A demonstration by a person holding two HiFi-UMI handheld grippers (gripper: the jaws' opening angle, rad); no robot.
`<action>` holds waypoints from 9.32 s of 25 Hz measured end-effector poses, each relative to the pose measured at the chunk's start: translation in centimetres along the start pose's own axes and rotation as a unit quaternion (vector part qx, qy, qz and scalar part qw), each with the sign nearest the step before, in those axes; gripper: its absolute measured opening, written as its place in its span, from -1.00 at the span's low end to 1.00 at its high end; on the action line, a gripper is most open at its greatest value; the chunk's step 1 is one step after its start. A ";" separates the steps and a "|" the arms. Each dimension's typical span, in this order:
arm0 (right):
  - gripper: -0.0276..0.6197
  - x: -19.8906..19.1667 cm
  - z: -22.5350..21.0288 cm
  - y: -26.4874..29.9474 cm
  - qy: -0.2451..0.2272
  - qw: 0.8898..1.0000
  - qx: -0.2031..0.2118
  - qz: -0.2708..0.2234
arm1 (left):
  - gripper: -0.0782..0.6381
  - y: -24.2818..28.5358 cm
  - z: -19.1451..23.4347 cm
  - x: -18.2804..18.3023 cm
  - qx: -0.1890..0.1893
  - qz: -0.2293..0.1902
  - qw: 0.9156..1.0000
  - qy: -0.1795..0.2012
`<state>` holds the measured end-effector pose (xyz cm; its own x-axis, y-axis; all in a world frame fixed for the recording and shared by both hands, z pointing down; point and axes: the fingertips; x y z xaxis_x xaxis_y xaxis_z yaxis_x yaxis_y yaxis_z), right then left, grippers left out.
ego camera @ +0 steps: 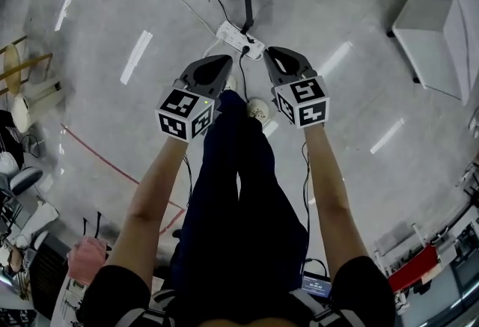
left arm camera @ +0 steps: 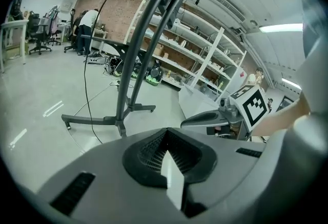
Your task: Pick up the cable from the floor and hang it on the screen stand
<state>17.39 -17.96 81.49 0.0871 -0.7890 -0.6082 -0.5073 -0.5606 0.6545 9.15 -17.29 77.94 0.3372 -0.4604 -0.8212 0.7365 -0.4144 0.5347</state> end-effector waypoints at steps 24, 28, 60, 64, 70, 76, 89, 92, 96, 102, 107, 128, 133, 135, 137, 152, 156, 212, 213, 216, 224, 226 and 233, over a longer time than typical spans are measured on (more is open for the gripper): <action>-0.50 -20.2 -13.7 23.4 -0.071 0.990 0.008 0.120 | -0.76 17.6 7.9 -24.4 -0.041 0.026 0.998 -0.037; -0.50 -22.7 -15.6 26.8 -0.096 0.985 0.008 0.143 | -0.76 19.4 8.9 -28.1 -0.043 0.032 0.997 -0.050; -0.50 -27.8 -18.2 34.0 -0.228 0.927 0.017 0.296 | -0.76 21.6 9.2 -32.7 -0.072 0.047 0.993 -0.082; -0.50 -26.7 -16.5 33.2 -0.179 0.941 0.032 0.287 | -0.76 20.6 8.9 -32.1 -0.072 0.052 0.992 -0.087; -0.50 -25.3 -13.6 31.0 -0.109 0.953 0.046 0.279 | -0.76 18.4 8.8 -29.9 -0.067 0.054 0.992 -0.096; -0.50 -23.2 -11.1 28.1 -0.127 0.951 0.052 0.277 | -0.76 15.8 7.9 -27.3 -0.070 0.060 0.991 -0.098; -0.50 -17.6 -3.8 21.0 -0.056 0.959 0.083 0.267 | -0.76 9.3 6.5 -22.3 -0.051 0.070 0.988 -0.125; -0.50 -16.7 -2.1 18.6 -0.039 0.959 0.089 0.267 | -0.76 7.6 5.7 -20.9 -0.047 0.073 0.988 -0.129; -0.51 -15.6 0.3 14.8 -0.034 0.958 0.094 0.267 | -0.76 4.9 4.1 -18.5 -0.038 0.068 0.987 -0.139; -0.51 -13.0 3.5 10.0 -0.045 0.959 0.101 0.261 | -0.76 1.5 1.0 -15.0 -0.034 0.060 0.987 -0.147; -0.51 -10.3 5.8 6.8 -0.043 0.963 0.107 0.245 | -0.76 -0.8 -0.6 -12.4 -0.024 0.054 0.987 -0.148; -0.51 1.0 17.8 -9.5 0.190 0.956 0.189 0.119 | -0.76 -14.8 -6.8 0.8 0.030 0.000 0.987 -0.156; -0.50 4.6 21.0 -13.9 0.227 0.944 0.225 0.082 | -0.76 -17.3 -8.5 4.9 0.039 -0.027 0.989 -0.143; -0.50 5.7 21.8 -15.2 0.227 0.943 0.232 0.073 | -0.76 -18.2 -9.0 6.4 0.044 -0.031 0.989 -0.136; -0.50 6.7 22.5 -16.3 0.224 0.943 0.237 0.069 | -0.76 -19.0 -9.6 7.6 0.048 -0.030 0.990 -0.127; -0.51 13.6 27.4 -21.7 0.186 0.947 0.259 0.040 | -0.76 -23.1 -9.0 16.9 0.091 -0.084 0.990 -0.072; -0.50 14.2 28.8 -23.2 0.195 0.943 0.269 0.030 | -0.76 -24.0 -9.9 17.4 0.095 -0.092 0.988 -0.075; -0.50 49.4 43.7 -25.9 0.191 0.899 0.362 -0.155 | -0.76 -35.1 7.6 48.0 0.055 -0.208 0.965 0.150; -0.50 49.8 43.8 -25.8 0.193 0.897 0.363 -0.161 | -0.76 -35.3 7.8 48.5 0.053 -0.211 0.964 0.155; -0.50 51.4 44.0 -25.9 0.190 0.895 0.360 -0.180 | -0.76 -35.9 8.3 49.9 0.040 -0.223 0.959 0.169; -0.50 53.4 45.0 -26.3 0.159 0.897 0.353 -0.215 | -0.76 -36.5 8.8 51.6 0.012 -0.254 0.944 0.210; -0.50 55.5 45.9 -26.4 0.155 0.898 0.348 -0.221 | -0.76 -37.2 9.9 53.4 0.013 -0.260 0.941 0.219; -0.50 61.7 48.9 -28.2 0.134 0.893 0.366 -0.224 | -0.76 -39.5 12.5 58.6 0.016 -0.272 0.936 0.222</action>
<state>-4.80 -38.56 3.54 0.5747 -0.6138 -0.5414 -0.7859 -0.5984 -0.1558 -7.53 -37.71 11.13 0.1328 0.1950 -0.9718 0.8542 -0.5198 0.0124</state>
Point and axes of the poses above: the fingertips, and each gripper's own axes: y forward along the fingers, z to its left, x out of its top, and after that the axes turned 15 degrees about y, right-handed
